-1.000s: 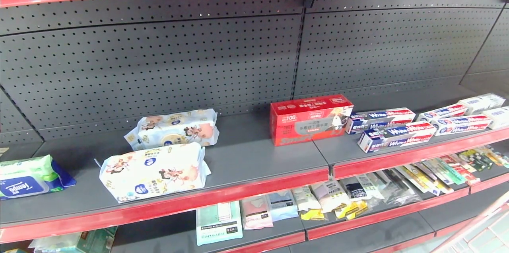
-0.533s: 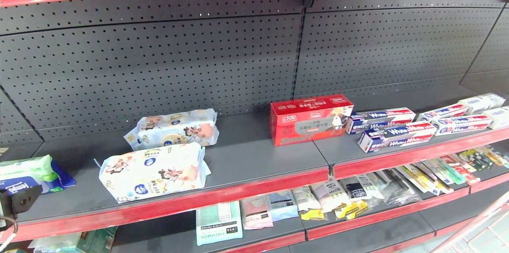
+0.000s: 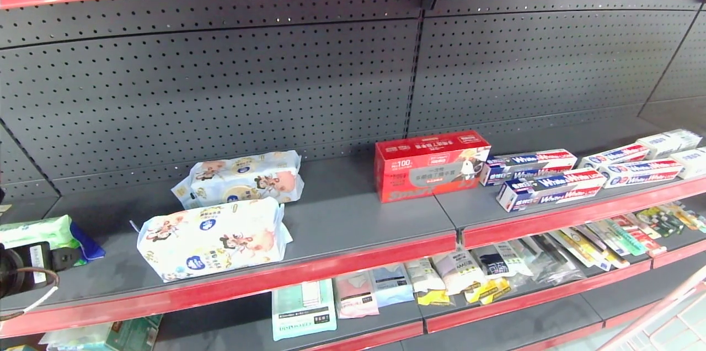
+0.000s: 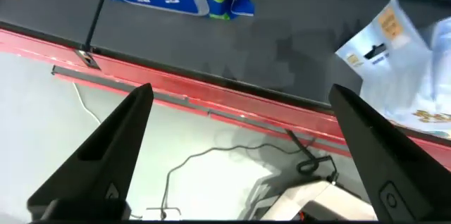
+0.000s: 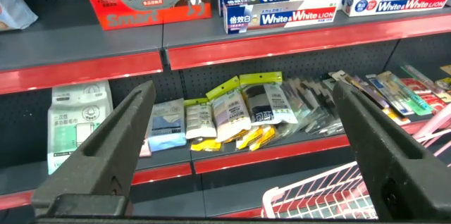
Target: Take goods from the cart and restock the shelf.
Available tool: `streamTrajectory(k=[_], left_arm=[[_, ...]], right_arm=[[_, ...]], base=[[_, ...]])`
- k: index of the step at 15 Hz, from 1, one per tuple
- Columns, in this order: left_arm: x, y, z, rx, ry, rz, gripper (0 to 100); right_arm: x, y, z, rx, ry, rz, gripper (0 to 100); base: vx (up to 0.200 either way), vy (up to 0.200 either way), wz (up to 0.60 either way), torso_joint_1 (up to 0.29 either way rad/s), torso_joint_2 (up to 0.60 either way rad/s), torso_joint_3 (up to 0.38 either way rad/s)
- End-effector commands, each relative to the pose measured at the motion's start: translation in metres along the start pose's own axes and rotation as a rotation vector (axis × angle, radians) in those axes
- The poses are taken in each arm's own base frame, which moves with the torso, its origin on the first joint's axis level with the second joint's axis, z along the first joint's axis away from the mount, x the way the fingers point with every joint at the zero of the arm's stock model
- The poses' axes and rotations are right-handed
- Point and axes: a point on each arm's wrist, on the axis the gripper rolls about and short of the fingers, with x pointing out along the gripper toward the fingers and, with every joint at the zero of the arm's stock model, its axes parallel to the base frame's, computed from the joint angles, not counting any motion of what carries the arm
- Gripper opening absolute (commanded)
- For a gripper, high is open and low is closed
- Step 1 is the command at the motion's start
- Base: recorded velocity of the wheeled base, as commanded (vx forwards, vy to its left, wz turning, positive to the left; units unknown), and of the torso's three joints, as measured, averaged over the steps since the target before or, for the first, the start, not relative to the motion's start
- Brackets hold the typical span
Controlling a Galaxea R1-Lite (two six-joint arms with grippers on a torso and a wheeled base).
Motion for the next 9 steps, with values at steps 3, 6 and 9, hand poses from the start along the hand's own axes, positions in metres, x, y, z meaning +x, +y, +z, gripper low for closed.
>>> streamTrajectory(k=[3, 6, 9], left_arm=[[0.028, -0.006, 0.002, 0.011, 0.056, 0.003, 100], [0.042, -0.01, 0.006, 0.013, 0.047, -0.013, 100], [0.052, -0.019, 0.009, 0.022, 0.029, -0.066, 100]], right_arm=[[0.0, 0.0, 0.0, 0.0, 0.001, 0.0, 100], [0.0, 0.0, 0.0, 0.0, 0.001, 0.0, 100], [0.0, 0.0, 0.0, 0.0, 0.001, 0.0, 100]], base=[[0.0, 0.0, 0.0, 0.0, 0.0, 0.0], [0.0, 0.0, 0.0, 0.0, 0.0, 0.0], [0.0, 0.0, 0.0, 0.0, 0.0, 0.0]])
